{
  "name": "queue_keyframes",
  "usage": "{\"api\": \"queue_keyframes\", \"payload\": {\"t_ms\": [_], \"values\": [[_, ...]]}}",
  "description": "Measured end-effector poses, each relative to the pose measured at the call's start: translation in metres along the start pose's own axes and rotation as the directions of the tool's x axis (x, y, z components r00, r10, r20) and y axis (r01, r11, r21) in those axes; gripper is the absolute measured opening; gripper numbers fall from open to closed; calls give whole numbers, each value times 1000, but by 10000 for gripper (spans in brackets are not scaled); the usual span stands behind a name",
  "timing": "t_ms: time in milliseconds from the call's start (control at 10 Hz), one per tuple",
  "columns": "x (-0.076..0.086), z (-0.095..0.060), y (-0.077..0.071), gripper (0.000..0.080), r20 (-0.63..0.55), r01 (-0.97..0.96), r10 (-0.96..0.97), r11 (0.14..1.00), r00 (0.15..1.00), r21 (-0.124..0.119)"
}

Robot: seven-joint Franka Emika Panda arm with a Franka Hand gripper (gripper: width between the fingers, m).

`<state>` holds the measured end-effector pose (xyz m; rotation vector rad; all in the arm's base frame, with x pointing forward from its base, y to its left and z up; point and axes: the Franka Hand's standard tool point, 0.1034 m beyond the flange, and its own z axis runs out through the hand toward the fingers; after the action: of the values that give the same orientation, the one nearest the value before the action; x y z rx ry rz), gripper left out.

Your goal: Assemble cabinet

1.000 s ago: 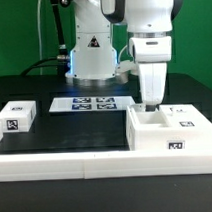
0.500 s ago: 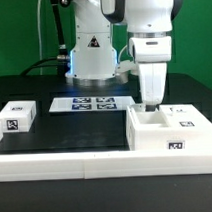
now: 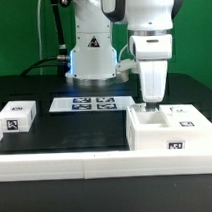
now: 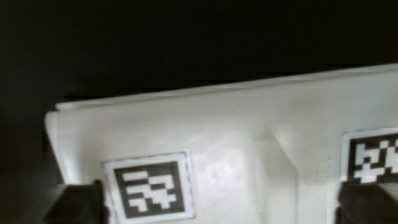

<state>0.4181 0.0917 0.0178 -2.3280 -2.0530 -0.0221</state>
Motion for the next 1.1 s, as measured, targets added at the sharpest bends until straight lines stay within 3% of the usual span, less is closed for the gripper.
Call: {"api": "queue_keyframes", "payload": {"t_ms": [100,300,400,500,1100], "values": [[-1,-1,1,534,-1,-2,2,1000,1000,-3],[-4,0,1,217,-1,-7,7,1000,1000,-2],[-4,1,1,217,-1,-8,8,1000,1000,1],[-4,2,1,85,-1,-8,8,1000,1000,1],[-5,0,0,67,3,-8,8,1000,1000,5]]}}
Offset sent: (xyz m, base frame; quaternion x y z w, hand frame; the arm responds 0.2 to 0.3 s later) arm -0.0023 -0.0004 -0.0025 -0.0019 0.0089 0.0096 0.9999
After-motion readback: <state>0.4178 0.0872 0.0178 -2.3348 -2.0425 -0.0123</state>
